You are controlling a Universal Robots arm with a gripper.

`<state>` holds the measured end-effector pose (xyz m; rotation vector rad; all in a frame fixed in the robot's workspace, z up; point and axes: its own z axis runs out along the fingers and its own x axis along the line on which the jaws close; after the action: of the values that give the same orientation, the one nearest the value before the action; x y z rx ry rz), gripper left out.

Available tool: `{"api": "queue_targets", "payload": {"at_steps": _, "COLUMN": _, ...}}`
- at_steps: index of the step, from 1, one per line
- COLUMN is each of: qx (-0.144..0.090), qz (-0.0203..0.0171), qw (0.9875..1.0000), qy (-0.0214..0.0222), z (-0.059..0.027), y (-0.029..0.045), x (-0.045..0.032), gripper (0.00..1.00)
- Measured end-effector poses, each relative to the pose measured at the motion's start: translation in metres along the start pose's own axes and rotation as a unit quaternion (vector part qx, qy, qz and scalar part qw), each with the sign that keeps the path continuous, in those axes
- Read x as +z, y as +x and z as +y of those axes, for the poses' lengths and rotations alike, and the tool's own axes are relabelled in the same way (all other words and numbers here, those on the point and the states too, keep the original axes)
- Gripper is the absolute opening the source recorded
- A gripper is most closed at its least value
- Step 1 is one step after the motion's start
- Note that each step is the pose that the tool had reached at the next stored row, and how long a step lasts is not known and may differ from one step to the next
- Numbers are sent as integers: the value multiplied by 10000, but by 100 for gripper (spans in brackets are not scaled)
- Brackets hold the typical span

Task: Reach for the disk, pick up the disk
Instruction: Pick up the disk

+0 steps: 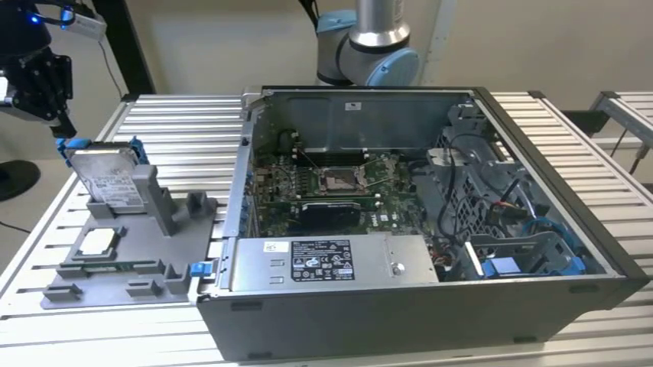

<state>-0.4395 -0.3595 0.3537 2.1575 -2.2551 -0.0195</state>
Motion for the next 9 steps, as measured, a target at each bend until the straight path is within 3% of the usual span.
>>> {"api": "queue_targets", "payload": {"at_steps": 5, "qx": -24, "qz": 0, "qw": 10000, "qy": 0, "z": -1, "y": 0, "x": 0, "gripper": 0}}
{"api": "queue_targets", "payload": {"at_steps": 6, "qx": -29, "qz": 0, "qw": 10000, "qy": 0, "z": -1, "y": 1, "x": 0, "gripper": 100}}
{"api": "queue_targets", "payload": {"at_steps": 9, "qx": -43, "qz": 1, "qw": 10000, "qy": 0, "z": -1, "y": 0, "x": 0, "gripper": 100}}
